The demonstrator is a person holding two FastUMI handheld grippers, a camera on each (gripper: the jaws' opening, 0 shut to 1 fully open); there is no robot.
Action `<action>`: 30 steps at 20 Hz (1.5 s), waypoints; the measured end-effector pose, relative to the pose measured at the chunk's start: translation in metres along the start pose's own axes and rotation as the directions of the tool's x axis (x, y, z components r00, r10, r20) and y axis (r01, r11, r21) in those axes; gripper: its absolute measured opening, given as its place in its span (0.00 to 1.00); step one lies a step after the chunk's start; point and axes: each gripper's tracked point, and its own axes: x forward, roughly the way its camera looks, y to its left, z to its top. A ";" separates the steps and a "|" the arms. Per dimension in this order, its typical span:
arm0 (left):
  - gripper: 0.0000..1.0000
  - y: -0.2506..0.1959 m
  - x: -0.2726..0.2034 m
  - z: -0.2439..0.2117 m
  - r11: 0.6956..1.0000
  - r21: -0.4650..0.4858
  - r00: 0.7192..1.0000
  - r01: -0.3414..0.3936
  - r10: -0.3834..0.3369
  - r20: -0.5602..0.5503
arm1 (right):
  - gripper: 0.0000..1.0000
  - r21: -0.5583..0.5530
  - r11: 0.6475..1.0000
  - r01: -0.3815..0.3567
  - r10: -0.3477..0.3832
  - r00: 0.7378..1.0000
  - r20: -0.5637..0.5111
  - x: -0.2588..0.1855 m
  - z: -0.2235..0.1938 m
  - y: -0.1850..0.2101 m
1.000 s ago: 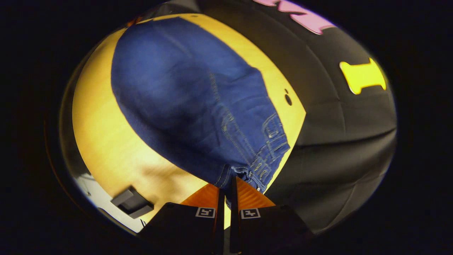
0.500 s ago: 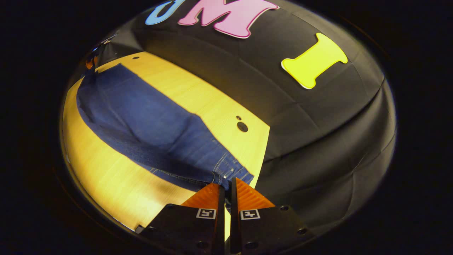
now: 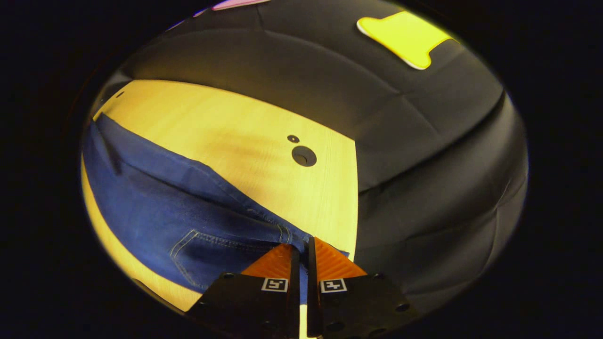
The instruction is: Grasp the waist and the cuffs of the jeans and fold them to make the two legs overlap; first hold the waist and fold one-third of the jeans toward the cuffs, then hold the cuffs and fold the remaining one-third in the same direction to finish folding.
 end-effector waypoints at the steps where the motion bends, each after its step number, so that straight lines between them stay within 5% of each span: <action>1: 0.08 0.006 0.008 -0.003 1.000 -0.002 1.000 -0.014 0.014 -0.027 | 0.10 -0.008 1.000 0.015 -0.015 1.000 -0.013 0.012 -0.001 0.003; 3: 0.49 0.026 0.013 -0.003 0.997 0.010 0.996 -0.082 0.082 -0.037 | 0.12 -0.046 0.998 0.048 -0.049 0.999 -0.015 0.020 0.002 0.007; 5: 0.87 0.036 0.004 -0.001 0.993 -0.019 0.993 -0.114 0.114 -0.005 | 0.30 -0.105 0.993 0.060 -0.061 0.998 -0.007 0.028 0.006 0.008; 6: 0.99 0.040 -0.005 0.003 0.991 -0.039 0.992 -0.124 0.125 0.023 | 0.39 -0.123 0.991 0.059 -0.058 0.998 0.009 0.022 0.009 0.007; 8: 0.97 0.051 -0.024 0.004 0.981 -0.054 0.980 -0.184 0.187 0.074 | 0.53 -0.136 0.989 0.063 -0.057 0.997 0.047 0.012 0.015 0.002; 11: 0.96 0.064 -0.066 0.007 0.955 -0.093 0.943 -0.283 0.294 0.155 | 0.95 -0.202 0.969 0.139 -0.108 0.982 0.157 -0.026 0.032 -0.033; 15: 0.96 0.058 -0.102 0.014 0.927 -0.237 0.892 -0.291 0.353 0.282 | 0.97 -0.079 0.988 0.129 -0.111 0.974 0.199 -0.080 0.032 -0.058; 17: 0.97 0.032 -0.126 0.028 0.926 -0.324 0.856 -0.195 0.322 0.404 | 0.97 0.041 0.997 0.061 -0.068 0.979 0.193 -0.102 0.024 -0.057; 21: 0.98 -0.060 -0.153 0.069 0.921 -0.362 0.763 0.146 0.128 0.633 | 0.98 0.251 0.968 -0.022 -0.016 0.989 0.148 -0.126 0.002 -0.051; 23: 0.98 -0.101 -0.192 0.091 0.914 -0.335 0.680 0.227 0.098 0.726 | 0.98 0.405 0.912 -0.064 0.005 0.989 0.145 -0.129 -0.005 -0.046; 25: 0.98 -0.130 -0.231 0.115 0.919 -0.295 0.592 0.264 0.087 0.801 | 0.98 0.546 0.838 -0.003 -0.014 1.000 0.028 -0.120 -0.040 -0.055; 27: 0.98 -0.145 -0.262 0.128 0.928 -0.265 0.511 0.263 0.099 0.854 | 0.98 0.689 0.724 -0.003 0.007 1.000 -0.003 -0.105 -0.065 -0.057; 30: 0.98 -0.149 -0.270 0.126 0.904 -0.289 0.490 0.316 0.106 0.865 | 1.00 0.824 0.565 0.031 0.067 0.994 -0.084 -0.083 -0.101 -0.046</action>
